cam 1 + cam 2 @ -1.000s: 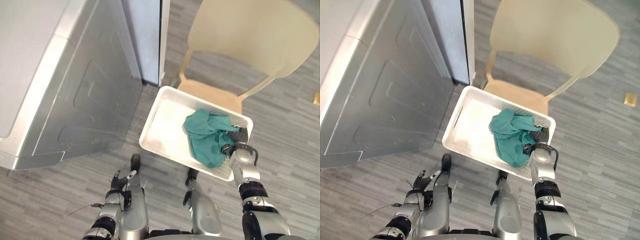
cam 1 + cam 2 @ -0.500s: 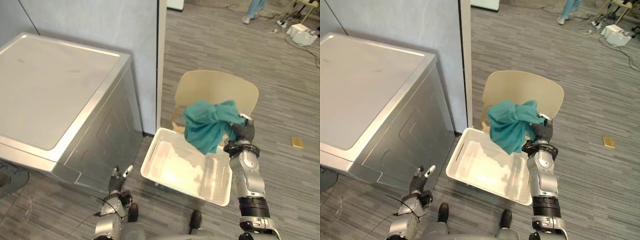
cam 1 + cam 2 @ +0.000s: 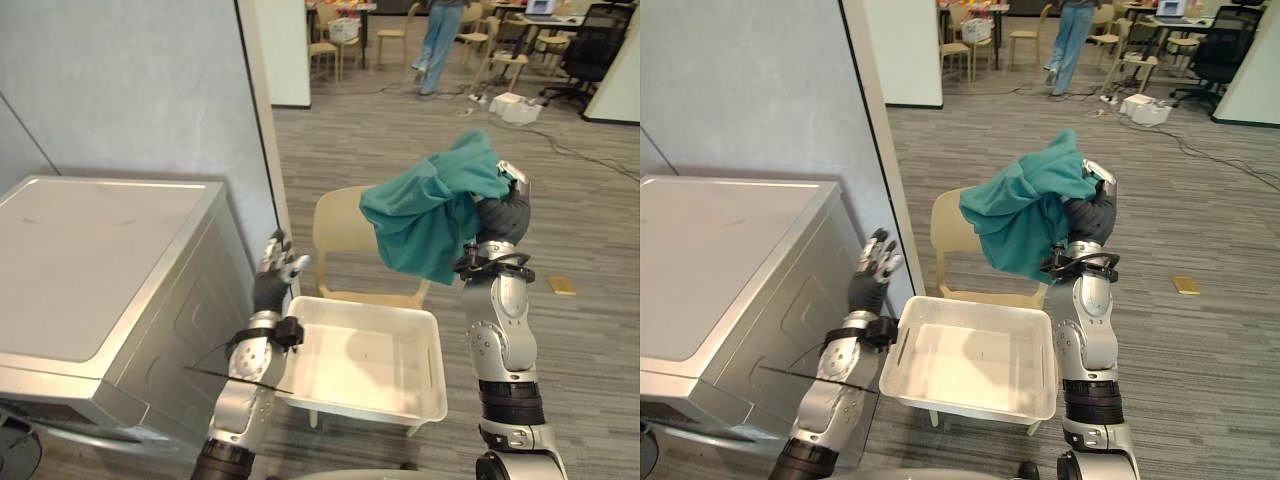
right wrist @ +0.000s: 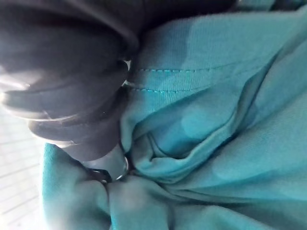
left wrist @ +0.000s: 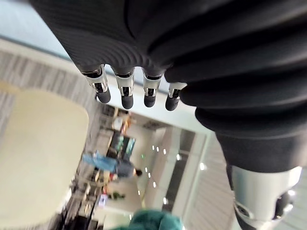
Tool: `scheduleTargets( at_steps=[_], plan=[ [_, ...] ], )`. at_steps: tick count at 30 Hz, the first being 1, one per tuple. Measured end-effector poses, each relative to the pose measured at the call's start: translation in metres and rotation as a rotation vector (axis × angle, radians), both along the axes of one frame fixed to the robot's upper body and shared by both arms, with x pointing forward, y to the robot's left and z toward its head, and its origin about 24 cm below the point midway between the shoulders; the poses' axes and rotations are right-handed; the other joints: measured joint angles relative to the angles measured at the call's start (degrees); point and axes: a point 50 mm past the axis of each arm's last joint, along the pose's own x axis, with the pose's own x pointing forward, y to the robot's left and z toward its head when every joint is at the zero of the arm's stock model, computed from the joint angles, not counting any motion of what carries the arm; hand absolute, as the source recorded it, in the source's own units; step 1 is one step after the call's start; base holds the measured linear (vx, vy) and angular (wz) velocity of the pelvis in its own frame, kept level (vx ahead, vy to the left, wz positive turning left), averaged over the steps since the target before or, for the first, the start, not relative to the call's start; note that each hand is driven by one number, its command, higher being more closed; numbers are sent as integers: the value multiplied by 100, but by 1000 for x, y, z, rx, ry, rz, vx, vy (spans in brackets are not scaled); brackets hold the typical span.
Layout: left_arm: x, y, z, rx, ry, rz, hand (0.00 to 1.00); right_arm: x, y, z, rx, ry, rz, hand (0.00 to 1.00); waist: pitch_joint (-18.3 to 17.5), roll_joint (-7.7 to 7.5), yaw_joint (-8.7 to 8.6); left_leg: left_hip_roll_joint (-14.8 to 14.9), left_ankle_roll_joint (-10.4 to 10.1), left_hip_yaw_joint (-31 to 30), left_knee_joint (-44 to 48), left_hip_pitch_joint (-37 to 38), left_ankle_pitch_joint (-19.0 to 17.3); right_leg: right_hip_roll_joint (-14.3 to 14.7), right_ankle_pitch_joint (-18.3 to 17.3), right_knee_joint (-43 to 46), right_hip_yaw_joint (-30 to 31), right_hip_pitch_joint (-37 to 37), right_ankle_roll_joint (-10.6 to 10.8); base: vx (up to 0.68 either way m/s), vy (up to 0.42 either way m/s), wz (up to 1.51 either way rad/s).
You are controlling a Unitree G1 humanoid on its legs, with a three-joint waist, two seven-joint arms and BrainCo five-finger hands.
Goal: Pick up the laundry basket with both hands and put the clothes into the washing machine.
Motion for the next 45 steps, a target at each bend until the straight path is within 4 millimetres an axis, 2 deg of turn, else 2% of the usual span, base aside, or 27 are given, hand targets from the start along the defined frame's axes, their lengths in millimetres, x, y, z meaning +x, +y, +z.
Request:
scheduleTargets(
  at_steps=[1,5,9,14,16,20,22,32,33,38,45],
  plan=[
    [2,-11,6,3,-28,-54,0,1,3,3,-3,-13,20,100,-38,19,-60,12,-6,43,-6,32,-27,14,0,0,30,-7,-1,-45,-10,-19],
    [4,-31,16,18,-70,-139,0,2,11,6,1,-23,72,100,-131,106,-242,58,-42,233,-29,159,-54,79,6,10,202,-21,-9,-27,-9,-25],
    [9,-47,17,41,-73,-207,0,2,16,5,0,-21,99,100,-183,149,-289,133,-88,421,-38,261,-114,174,13,5,370,-52,-19,-11,-19,-30],
    [16,-65,29,49,-107,-280,0,3,25,4,10,-15,145,100,-222,160,-335,216,-115,621,-8,269,-134,291,78,-19,539,-171,-53,12,-19,-18],
    [20,-71,35,43,-123,-301,0,2,27,4,7,-13,156,100,-223,160,-339,216,-116,672,-7,266,-137,303,93,-19,606,-224,-71,13,-10,-14],
    [26,-74,49,26,-155,-301,0,2,35,3,7,-11,185,100,-225,157,-474,222,-125,718,-6,271,-162,310,100,-23,621,-228,-79,7,-4,-3],
    [29,-76,56,10,-168,-298,0,1,38,4,7,-17,196,100,-225,157,-474,224,-127,720,-6,270,-165,311,99,-23,621,-228,-77,0,0,0],
    [33,-83,75,-16,-218,-315,0,-8,50,10,8,-60,217,100,-225,157,-581,225,-127,713,-6,265,-170,309,75,-24,609,-225,-47,0,0,0],
    [34,-86,77,-10,-225,-324,100,-10,50,10,9,-66,217,100,-225,157,-588,225,-127,711,-6,264,-170,308,75,-24,606,-225,-47,0,0,0],
    [35,-96,81,-3,-229,-360,100,-13,47,7,18,-68,205,100,-226,159,-624,226,-126,701,-6,256,-169,306,74,-35,588,-222,-47,0,0,0],
    [43,-96,83,-11,-214,-330,100,-16,49,8,28,-80,203,100,-229,162,-667,226,-124,624,-4,218,-166,296,78,-41,511,-211,-52,-3,-2,5]
  ],
)
